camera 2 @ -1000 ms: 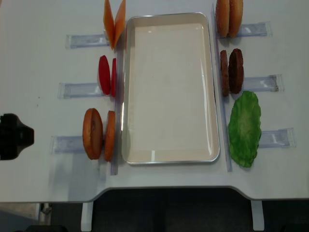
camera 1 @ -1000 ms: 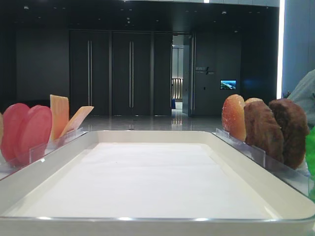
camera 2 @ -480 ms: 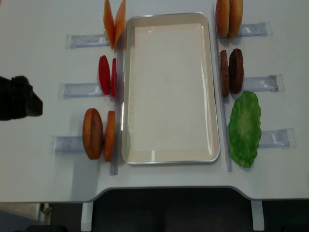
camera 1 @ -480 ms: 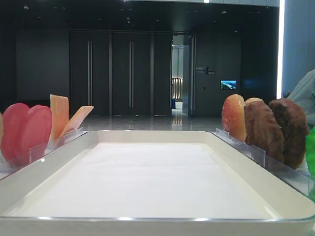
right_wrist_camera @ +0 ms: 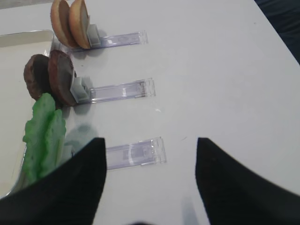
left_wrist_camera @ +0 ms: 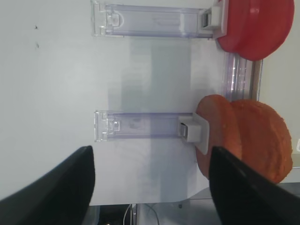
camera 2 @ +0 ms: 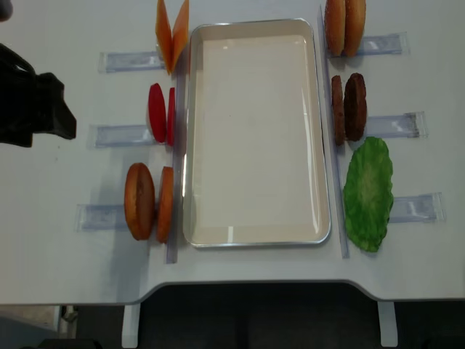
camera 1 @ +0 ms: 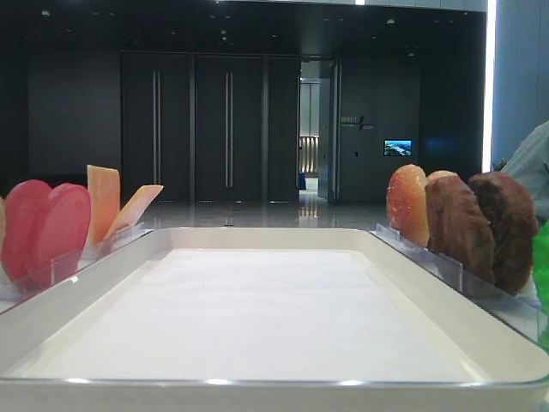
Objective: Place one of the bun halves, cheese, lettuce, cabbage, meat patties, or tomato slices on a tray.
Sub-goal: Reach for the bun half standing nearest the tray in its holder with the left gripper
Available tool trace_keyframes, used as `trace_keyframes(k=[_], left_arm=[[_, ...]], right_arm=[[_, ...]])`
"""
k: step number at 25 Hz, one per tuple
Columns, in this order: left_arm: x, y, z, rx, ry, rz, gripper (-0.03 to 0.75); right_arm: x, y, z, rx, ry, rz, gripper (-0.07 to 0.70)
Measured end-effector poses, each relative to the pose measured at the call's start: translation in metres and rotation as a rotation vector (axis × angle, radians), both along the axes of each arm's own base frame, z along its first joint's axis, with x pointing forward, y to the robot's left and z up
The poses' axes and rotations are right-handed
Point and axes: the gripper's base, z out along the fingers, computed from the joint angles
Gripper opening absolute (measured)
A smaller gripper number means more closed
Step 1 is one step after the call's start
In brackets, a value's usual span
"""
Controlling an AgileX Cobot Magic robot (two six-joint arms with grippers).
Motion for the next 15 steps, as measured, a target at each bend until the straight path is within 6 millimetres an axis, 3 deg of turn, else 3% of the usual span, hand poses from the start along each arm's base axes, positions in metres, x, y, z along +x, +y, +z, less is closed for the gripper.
trace_keyframes(k=[15], left_arm=[[0.0032,-0.0094,-0.0045,-0.016,0.023,-0.025,0.580]], right_arm=[[0.0000,0.0000,0.0000,0.000,0.000,0.000,0.411]])
